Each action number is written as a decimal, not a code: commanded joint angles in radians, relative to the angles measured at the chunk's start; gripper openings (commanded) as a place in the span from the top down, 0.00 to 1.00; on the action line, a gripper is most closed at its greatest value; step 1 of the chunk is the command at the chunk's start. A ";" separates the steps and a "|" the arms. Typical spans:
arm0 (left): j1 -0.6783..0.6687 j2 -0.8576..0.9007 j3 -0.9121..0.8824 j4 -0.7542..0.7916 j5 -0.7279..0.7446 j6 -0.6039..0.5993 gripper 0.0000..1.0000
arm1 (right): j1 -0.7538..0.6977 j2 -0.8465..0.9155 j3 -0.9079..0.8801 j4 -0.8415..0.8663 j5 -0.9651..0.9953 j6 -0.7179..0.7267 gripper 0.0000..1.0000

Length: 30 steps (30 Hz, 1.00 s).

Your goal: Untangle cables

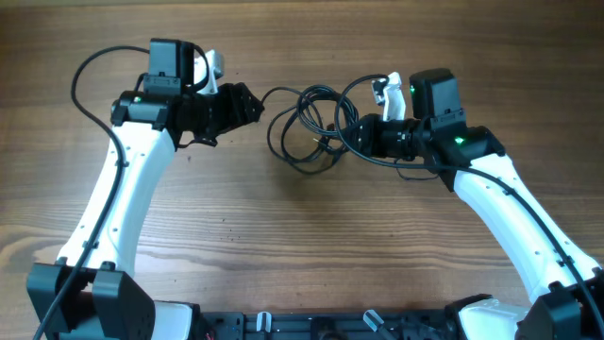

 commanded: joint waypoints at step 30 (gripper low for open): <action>-0.303 0.249 0.014 0.323 -0.042 -0.578 0.96 | -0.002 0.005 0.003 -0.006 0.047 0.039 0.95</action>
